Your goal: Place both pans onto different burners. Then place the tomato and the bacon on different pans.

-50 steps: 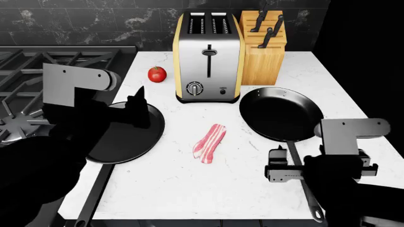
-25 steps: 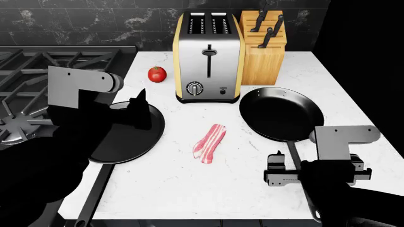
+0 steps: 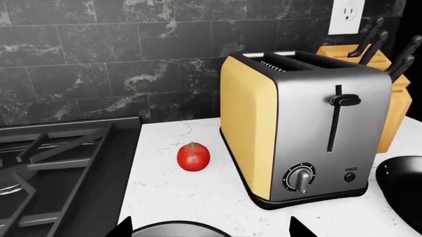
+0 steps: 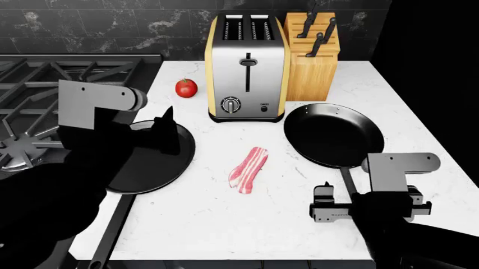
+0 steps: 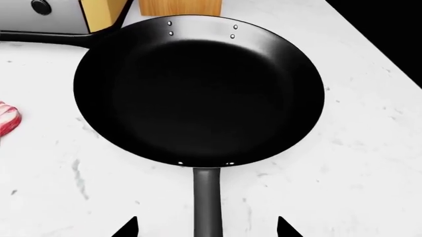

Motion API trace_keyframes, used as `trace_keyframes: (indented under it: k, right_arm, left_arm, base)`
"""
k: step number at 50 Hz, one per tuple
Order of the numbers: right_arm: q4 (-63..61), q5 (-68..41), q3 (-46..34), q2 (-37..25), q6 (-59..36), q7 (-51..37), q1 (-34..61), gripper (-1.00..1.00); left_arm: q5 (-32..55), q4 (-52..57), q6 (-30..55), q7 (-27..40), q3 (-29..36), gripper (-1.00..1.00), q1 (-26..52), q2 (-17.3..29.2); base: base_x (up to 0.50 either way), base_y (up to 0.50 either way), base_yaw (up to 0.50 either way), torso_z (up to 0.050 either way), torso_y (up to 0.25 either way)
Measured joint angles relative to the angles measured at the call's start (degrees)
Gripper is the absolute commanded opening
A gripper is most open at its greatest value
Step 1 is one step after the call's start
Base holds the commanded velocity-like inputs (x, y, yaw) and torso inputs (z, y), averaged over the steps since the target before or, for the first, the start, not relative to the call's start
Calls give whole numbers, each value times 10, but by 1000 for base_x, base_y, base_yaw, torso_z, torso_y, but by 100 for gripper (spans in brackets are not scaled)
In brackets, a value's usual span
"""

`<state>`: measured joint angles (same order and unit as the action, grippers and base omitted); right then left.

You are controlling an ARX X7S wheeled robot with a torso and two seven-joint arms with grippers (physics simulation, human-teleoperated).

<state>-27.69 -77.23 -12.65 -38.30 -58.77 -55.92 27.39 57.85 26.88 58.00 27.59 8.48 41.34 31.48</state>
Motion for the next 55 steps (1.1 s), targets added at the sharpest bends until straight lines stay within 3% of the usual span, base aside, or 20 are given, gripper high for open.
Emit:
trace_keyframes:
  k: [17, 18, 55]
  right_arm:
    - [6, 13, -3, 4, 14, 9, -3, 100]
    - [6, 14, -4, 4, 14, 10, -3, -100]
    - [-36, 17, -10, -19, 31, 23, -16, -100]
  left_arm:
    - [-5, -5, -9, -4, 4, 100, -3, 1]
    - [-5, -6, -9, -4, 5, 100, -3, 2]
    - [21, 16, -7, 19, -12, 100, -18, 10]
  base:
    - [0, 0, 0, 0, 0]
    - [0, 0, 0, 0, 0]
    - [0, 0, 0, 0, 0]
